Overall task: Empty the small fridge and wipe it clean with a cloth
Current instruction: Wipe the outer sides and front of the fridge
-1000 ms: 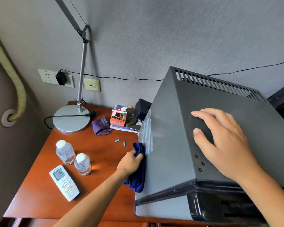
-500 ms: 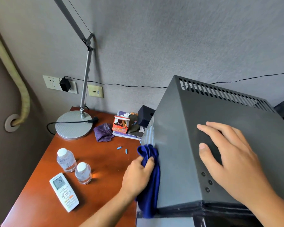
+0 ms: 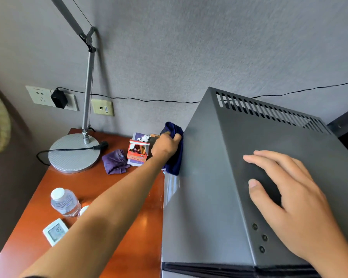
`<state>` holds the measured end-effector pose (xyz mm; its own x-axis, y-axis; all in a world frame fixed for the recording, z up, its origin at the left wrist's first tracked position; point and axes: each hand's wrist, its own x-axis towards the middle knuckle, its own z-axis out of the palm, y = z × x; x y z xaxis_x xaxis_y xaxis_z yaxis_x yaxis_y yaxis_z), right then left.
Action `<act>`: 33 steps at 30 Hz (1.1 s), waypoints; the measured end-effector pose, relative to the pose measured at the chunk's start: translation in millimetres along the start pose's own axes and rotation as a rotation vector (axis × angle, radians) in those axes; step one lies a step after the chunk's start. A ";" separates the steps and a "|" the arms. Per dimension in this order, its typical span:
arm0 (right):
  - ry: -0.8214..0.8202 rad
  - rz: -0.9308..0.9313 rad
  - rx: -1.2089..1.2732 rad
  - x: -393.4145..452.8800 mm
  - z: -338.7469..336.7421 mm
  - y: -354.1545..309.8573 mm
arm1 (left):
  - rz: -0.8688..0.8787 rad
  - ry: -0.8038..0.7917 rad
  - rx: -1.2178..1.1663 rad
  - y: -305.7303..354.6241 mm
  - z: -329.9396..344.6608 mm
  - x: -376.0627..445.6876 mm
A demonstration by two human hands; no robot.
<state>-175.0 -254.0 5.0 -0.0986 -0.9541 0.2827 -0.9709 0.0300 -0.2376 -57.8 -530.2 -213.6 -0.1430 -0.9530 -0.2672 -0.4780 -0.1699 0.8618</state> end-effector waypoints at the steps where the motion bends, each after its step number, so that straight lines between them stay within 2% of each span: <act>1: -0.005 0.001 0.000 0.0 -0.3 -1.0 | 0.006 0.021 -0.004 -3.7 2.0 -16.8; 9: -0.009 -0.049 -0.068 -2.1 -0.6 -3.5 | -0.070 0.010 -0.050 -98.0 32.0 -241.3; 11: -0.024 -0.048 -0.068 4.4 -0.8 -6.2 | -0.116 -0.011 -0.031 -108.2 32.5 -264.0; 16: -0.049 0.102 -0.044 67.1 20.2 -40.7 | -0.083 -0.011 0.055 -99.6 31.7 -224.3; 19: -0.057 0.018 -0.221 91.2 41.3 -53.2 | -0.097 0.016 0.063 -89.0 35.8 -171.8; 21: -0.019 -0.017 -0.199 88.3 39.7 -52.5 | -0.105 0.008 0.071 -86.0 36.5 -144.0; 24: 0.034 -0.014 -0.106 90.6 43.5 -48.3 | -0.200 -0.085 0.134 -116.3 49.9 -105.9; 28: 0.012 -0.016 -0.101 93.8 47.9 -44.8 | -0.362 -0.212 0.267 -172.7 81.2 -88.0; 33: 0.002 -0.028 -0.065 93.4 46.6 -44.5 | -0.434 -0.266 0.249 -181.4 84.3 -74.0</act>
<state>-130.8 -358.4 -1.3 -0.0717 -0.9542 0.2904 -0.9854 0.0226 -0.1690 -33.6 -407.7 -386.5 -0.0864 -0.7074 -0.7015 -0.7269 -0.4368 0.5300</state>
